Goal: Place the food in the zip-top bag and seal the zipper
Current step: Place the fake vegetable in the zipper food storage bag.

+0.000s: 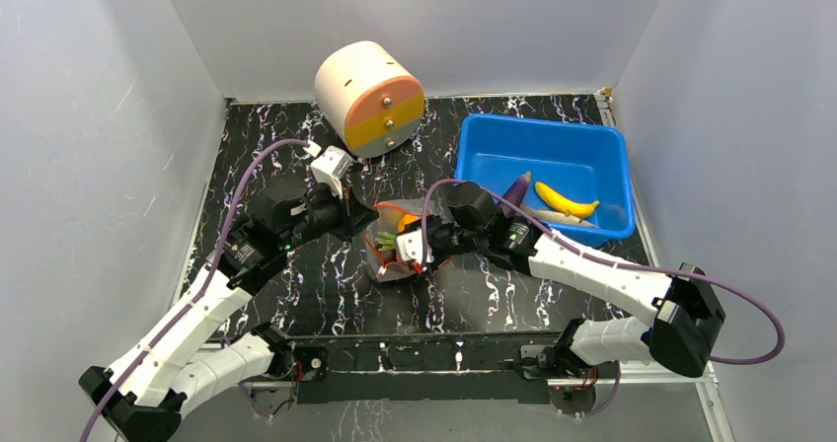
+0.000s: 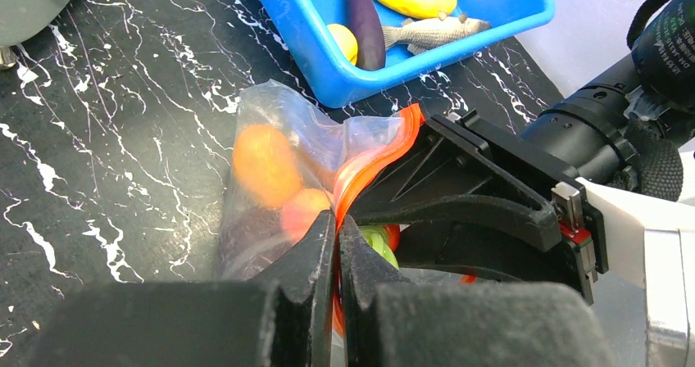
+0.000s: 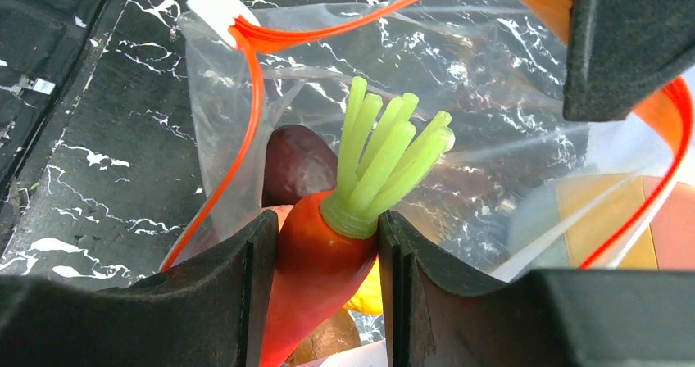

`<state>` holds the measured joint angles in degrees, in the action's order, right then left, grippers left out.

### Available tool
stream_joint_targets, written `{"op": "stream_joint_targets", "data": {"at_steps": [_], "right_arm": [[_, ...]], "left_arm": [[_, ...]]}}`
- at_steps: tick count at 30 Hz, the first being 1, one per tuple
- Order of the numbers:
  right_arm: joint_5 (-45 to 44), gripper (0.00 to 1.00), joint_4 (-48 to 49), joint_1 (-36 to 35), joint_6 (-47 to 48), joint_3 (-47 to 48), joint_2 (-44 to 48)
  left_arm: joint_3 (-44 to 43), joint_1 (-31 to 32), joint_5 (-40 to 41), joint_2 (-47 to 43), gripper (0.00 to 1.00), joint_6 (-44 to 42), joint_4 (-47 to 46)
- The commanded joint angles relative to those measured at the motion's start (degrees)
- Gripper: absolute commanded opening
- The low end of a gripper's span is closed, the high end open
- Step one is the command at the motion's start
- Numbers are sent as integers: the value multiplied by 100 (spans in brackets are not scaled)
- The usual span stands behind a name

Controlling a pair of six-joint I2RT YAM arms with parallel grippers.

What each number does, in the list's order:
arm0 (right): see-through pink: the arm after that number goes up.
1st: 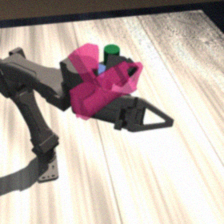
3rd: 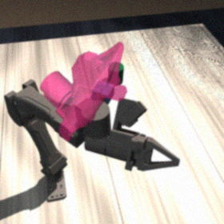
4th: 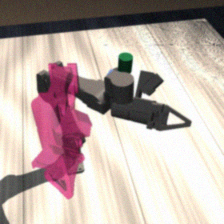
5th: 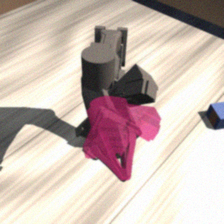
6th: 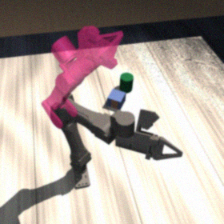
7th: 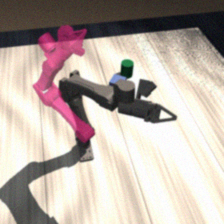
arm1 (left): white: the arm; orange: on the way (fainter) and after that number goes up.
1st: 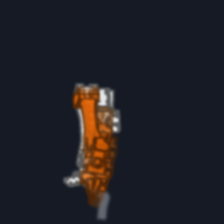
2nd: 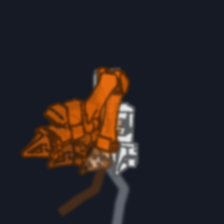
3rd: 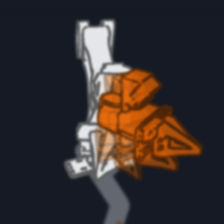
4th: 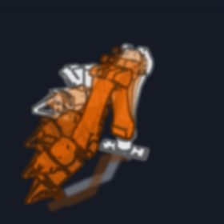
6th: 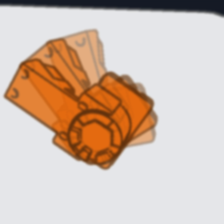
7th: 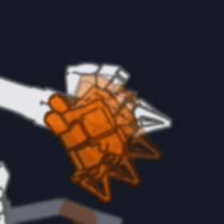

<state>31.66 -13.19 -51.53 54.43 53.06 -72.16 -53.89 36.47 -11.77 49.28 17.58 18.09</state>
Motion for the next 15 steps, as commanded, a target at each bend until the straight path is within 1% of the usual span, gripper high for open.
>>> {"op": "stream_joint_targets", "data": {"at_steps": [1,3,6,10,13,15], "right_arm": [[18,41,-140,-58,331,307,29],[-94,48,-123,-59,268,311,59],[-255,53,34,-57,102,285,144],[-141,61,262,-59,-255,253,298],[-146,63,617,-59,-530,111,502],[-228,64,972,-55,-900,26,668]], "left_arm": [[-58,-35,-150,-122,0,-52,-140],[-44,-34,-130,-113,0,-64,-132],[-34,-33,-70,-117,0,-84,-104],[23,-35,26,-136,0,-110,-121],[63,-29,113,-145,0,-138,-93],[87,-32,173,-152,0,-181,-58]]}}
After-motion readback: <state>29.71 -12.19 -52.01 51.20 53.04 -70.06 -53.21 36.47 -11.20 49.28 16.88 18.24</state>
